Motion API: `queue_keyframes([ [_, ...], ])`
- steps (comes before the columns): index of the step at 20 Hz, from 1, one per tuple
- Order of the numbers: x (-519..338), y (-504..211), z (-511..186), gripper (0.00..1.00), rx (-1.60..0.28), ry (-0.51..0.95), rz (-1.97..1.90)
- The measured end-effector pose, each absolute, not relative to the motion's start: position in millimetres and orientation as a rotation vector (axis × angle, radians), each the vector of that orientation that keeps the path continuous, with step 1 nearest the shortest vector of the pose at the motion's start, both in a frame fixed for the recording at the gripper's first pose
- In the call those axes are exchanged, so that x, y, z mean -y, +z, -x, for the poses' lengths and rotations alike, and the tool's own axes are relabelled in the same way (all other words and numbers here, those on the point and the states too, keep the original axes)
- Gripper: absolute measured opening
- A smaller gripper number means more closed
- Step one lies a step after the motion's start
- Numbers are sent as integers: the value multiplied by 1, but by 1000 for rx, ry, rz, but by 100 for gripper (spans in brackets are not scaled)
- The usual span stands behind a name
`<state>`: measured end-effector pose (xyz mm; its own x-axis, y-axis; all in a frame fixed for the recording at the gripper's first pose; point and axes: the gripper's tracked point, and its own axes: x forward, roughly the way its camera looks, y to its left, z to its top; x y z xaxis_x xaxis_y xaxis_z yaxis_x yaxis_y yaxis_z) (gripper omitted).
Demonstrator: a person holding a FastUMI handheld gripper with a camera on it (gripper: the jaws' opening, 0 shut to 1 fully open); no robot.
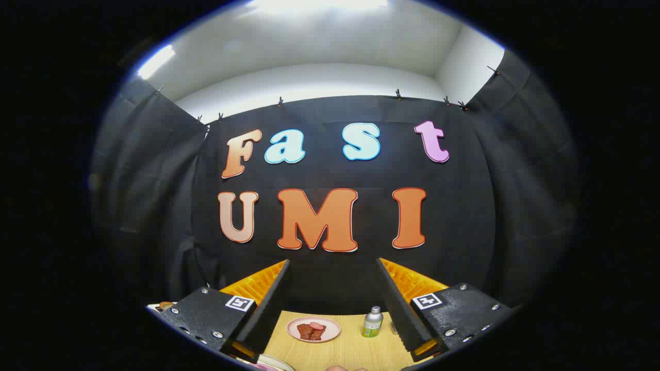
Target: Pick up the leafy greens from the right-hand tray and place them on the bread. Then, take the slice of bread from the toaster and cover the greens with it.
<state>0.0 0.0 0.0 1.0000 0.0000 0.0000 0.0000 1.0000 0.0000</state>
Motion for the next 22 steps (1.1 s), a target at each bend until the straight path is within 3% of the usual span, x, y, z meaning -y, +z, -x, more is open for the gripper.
queue_keyframes([
  [17, 18, 14, 3, 96, -5, -30, 29],
  [22, 25, -15, 6, 96, -66, -39, 8],
])
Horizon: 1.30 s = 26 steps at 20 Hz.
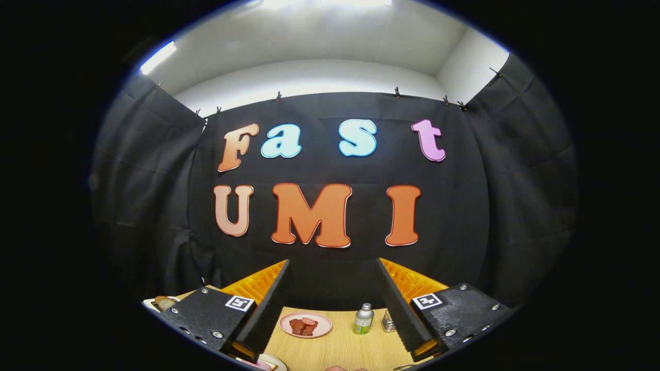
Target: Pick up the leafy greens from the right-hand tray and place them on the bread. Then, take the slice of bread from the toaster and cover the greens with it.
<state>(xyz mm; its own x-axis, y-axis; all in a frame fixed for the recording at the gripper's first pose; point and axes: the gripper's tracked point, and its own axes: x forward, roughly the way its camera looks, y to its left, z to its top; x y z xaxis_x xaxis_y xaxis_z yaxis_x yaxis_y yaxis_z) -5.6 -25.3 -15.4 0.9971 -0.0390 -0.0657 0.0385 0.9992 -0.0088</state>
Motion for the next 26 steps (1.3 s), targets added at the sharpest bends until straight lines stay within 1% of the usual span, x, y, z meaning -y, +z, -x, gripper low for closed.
queue_keyframes([
  [3, 23, -45, 13, 96, -154, -17, 5],
  [8, 29, -69, 17, 96, -217, -14, 2],
  [13, 29, -113, 27, 96, -326, 1, 15],
  [21, 20, -210, 55, 96, -571, 51, -18],
  [26, 23, -284, 91, 97, -760, 71, 17],
])
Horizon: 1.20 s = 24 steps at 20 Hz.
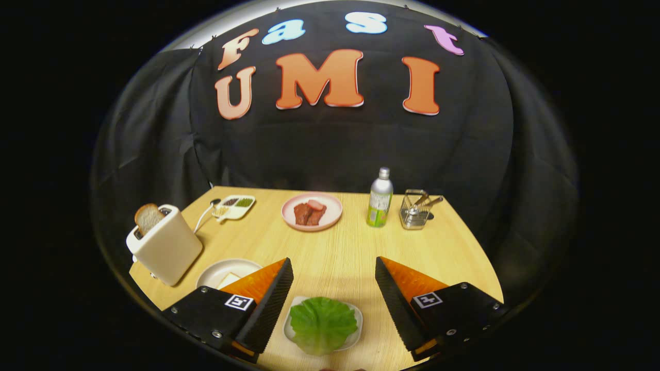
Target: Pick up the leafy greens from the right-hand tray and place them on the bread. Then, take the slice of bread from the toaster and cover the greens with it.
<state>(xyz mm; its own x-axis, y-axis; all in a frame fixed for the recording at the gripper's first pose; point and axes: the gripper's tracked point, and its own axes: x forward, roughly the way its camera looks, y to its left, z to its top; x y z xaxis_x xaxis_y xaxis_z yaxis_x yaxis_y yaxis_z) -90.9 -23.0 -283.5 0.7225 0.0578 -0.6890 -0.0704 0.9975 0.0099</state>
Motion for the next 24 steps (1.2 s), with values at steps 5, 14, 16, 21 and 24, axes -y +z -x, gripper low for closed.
queue_keyframes([
  [5, 10, -335, 116, 97, -906, 139, 19],
  [14, 9, -419, 166, 96, -1255, 150, 82],
  [16, 9, -428, 170, 94, -1310, 136, 90],
  [21, 8, -443, 167, 82, -1370, 100, 62],
  [24, 8, -444, 171, 70, -1412, 93, 75],
])
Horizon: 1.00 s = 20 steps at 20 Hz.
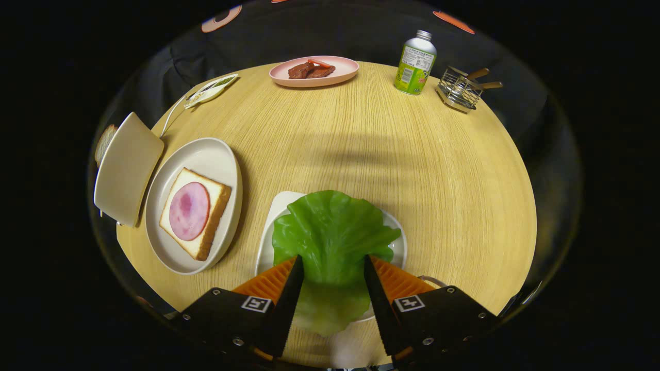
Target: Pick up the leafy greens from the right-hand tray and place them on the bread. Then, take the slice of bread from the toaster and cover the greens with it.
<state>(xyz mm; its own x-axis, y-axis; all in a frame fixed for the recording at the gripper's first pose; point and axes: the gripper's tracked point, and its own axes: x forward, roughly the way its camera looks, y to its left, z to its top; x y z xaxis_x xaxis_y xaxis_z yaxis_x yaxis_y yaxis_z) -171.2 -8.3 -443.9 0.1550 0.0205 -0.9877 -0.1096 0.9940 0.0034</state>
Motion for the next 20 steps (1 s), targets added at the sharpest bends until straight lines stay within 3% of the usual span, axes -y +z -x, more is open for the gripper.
queue_keyframes([
  [5, 7, -443, 172, 31, -1428, 77, 64],
  [6, 6, -442, 173, 17, -1426, 82, 63],
  [8, 5, -441, 173, 5, -1437, 69, 25],
  [13, -22, -397, 149, 3, -1340, 9, -113],
  [20, -96, -367, 134, 3, -1299, 72, -124],
])
